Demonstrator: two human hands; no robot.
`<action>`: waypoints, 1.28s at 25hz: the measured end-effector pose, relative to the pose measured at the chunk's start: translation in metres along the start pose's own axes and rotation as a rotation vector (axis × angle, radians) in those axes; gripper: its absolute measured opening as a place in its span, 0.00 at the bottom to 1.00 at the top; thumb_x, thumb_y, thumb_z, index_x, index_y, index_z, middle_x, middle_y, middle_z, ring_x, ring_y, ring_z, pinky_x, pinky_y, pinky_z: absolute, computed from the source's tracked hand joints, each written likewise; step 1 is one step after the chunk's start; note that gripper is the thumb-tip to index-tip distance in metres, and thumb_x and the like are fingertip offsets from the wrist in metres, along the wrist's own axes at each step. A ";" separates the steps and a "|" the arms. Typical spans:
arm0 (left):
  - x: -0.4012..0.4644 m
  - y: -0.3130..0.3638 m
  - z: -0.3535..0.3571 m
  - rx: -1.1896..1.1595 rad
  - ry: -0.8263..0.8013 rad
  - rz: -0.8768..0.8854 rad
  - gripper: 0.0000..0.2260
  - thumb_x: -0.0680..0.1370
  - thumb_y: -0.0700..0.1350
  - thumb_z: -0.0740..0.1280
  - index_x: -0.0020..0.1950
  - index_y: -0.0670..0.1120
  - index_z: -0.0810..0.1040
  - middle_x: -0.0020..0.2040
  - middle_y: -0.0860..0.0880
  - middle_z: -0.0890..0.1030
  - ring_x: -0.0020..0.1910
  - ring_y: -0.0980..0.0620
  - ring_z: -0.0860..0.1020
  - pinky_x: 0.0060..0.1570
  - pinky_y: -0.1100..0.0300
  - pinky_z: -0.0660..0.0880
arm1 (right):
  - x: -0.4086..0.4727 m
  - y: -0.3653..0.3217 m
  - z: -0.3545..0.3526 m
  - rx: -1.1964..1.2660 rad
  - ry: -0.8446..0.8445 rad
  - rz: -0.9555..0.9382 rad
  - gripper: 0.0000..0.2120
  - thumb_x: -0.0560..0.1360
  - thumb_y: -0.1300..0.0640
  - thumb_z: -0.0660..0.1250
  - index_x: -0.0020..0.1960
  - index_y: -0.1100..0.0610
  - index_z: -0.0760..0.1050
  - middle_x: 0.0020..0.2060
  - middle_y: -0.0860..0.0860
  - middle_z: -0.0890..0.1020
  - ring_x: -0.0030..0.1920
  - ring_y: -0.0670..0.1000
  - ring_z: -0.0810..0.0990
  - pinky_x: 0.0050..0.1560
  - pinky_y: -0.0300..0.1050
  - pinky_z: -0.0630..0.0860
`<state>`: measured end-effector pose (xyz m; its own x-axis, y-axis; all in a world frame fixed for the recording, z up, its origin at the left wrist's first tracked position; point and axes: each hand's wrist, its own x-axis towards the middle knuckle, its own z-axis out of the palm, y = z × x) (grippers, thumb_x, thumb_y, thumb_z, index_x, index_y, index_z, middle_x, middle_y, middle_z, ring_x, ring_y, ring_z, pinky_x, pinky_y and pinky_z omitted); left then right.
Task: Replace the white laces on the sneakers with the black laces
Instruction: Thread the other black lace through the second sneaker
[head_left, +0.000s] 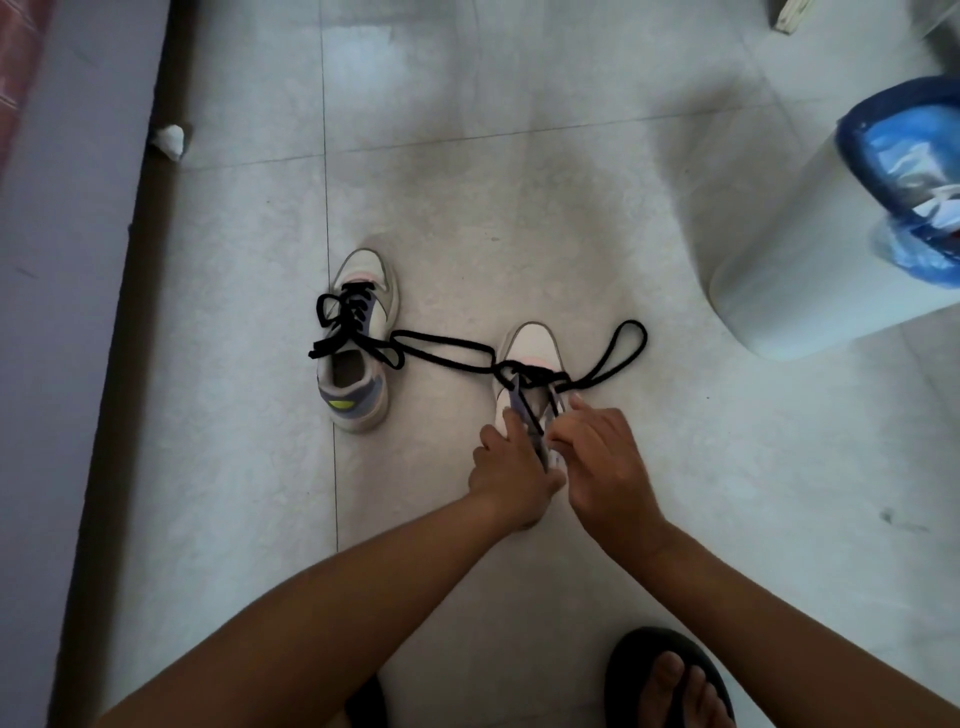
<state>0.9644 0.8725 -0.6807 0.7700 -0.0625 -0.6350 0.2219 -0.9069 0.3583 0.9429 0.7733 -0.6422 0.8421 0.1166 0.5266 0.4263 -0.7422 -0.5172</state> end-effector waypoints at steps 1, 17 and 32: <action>0.005 0.001 -0.006 0.011 0.004 0.010 0.40 0.76 0.55 0.65 0.76 0.44 0.42 0.68 0.38 0.59 0.64 0.39 0.67 0.59 0.50 0.68 | 0.001 -0.007 -0.010 0.002 0.007 0.001 0.09 0.73 0.75 0.62 0.37 0.68 0.77 0.33 0.59 0.79 0.39 0.50 0.71 0.52 0.46 0.74; 0.025 -0.011 -0.068 -0.529 0.161 -0.119 0.16 0.82 0.48 0.53 0.64 0.43 0.73 0.56 0.43 0.76 0.54 0.45 0.74 0.56 0.52 0.72 | 0.004 -0.079 -0.057 0.928 -0.184 0.575 0.08 0.76 0.57 0.63 0.44 0.43 0.74 0.37 0.41 0.76 0.37 0.48 0.78 0.40 0.42 0.76; -0.081 -0.022 -0.079 -0.097 -0.532 0.229 0.17 0.82 0.51 0.54 0.44 0.44 0.76 0.43 0.45 0.81 0.43 0.47 0.79 0.38 0.62 0.69 | 0.060 0.006 0.020 1.336 -0.410 1.758 0.23 0.82 0.46 0.52 0.53 0.65 0.73 0.40 0.59 0.78 0.36 0.52 0.78 0.34 0.42 0.79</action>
<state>0.9449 0.9302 -0.5828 0.4041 -0.4756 -0.7813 0.1587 -0.8048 0.5719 1.0027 0.7893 -0.6272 0.4406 0.2649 -0.8577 -0.8299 0.4846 -0.2767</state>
